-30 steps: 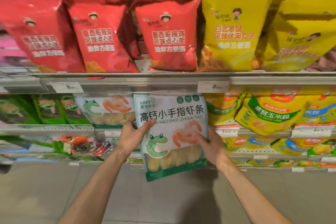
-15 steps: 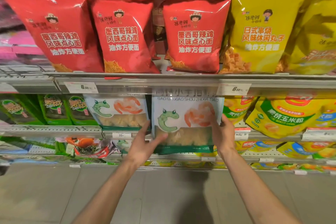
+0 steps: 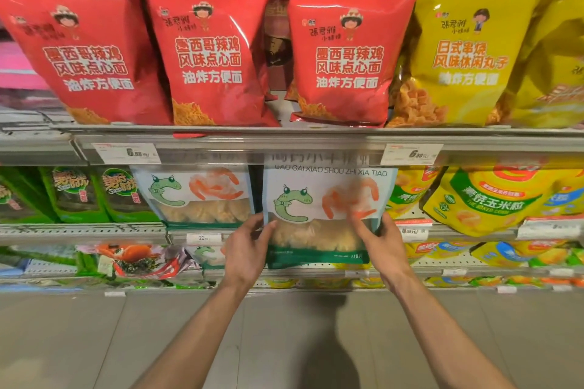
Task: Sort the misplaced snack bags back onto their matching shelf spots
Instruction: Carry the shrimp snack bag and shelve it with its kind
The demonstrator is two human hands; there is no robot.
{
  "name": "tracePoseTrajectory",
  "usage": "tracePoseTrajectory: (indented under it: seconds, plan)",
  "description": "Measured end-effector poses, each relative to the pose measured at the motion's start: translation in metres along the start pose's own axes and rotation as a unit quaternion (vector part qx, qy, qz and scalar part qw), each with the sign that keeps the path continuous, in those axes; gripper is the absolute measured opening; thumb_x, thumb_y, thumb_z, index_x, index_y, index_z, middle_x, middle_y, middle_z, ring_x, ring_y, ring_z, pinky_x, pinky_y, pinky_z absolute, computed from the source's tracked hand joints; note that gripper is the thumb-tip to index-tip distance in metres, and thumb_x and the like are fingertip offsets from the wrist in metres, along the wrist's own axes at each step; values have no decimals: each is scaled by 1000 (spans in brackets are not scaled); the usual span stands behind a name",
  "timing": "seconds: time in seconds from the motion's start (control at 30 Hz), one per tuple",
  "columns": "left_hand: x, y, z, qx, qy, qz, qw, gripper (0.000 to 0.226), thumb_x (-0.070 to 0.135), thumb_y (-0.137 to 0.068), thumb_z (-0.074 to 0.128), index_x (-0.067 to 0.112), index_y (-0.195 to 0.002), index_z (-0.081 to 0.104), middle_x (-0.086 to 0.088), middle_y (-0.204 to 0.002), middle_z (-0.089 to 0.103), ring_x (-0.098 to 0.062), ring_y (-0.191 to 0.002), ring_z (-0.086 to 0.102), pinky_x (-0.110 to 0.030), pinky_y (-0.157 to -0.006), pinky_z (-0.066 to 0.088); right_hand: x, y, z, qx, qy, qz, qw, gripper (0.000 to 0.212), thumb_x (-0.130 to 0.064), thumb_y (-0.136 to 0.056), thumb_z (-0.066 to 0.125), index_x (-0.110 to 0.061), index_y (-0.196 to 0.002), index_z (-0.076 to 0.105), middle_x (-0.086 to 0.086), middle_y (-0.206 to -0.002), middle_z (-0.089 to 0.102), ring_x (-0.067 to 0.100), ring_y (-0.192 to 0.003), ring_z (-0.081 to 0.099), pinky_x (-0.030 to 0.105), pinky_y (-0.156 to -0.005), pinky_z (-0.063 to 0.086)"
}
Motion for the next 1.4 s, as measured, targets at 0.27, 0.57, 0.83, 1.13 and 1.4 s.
tracePoseTrajectory:
  seconds: [0.27,0.57,0.83,1.13,1.4]
  plan:
    - [15,-10,-6,55,10,44,997,40,36,-102,57,12,-133,61,1,-120,73,-12,-110,68,-33,-96,56,-17,-15,9,30,-21,-39,999,35,-28,-89,75,-24,-122,62,-8,-107,73,8,-101,69,25,-86,55]
    - [-2,-26,16,32,-61,-15,998,25,27,-107,43,7,-111,56,-4,-86,68,-25,-74,62,-34,-67,47,-6,-14,19,81,49,-17,995,36,-40,-91,70,-18,-118,60,-9,-89,67,3,-80,64,8,-58,44]
    - [2,-46,29,-63,54,-52,995,24,15,-108,41,12,-130,48,-1,-124,62,-19,-115,58,-34,-106,44,-9,-30,29,18,14,-8,1000,31,-20,-100,61,-18,-130,54,-11,-110,67,-12,-92,64,5,-73,50]
    - [-15,-36,31,-113,90,-96,985,46,8,-104,48,21,-148,41,3,-142,57,-18,-137,49,-39,-119,35,19,-23,18,-19,37,57,998,43,-16,-99,62,-16,-140,49,-1,-129,64,14,-119,58,24,-95,41]
    - [-3,-8,0,-57,75,-105,990,46,20,-102,58,23,-145,45,0,-134,60,-22,-125,57,-52,-106,49,11,0,-4,-6,55,67,996,48,-25,-96,66,-15,-140,49,-1,-119,63,21,-112,62,47,-106,49]
Point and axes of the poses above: each hand's wrist, its own y-axis away from the middle knuckle, its own z-axis out of the palm, x = y × z, the point moved 6 cm from there along -y, towards the middle knuckle
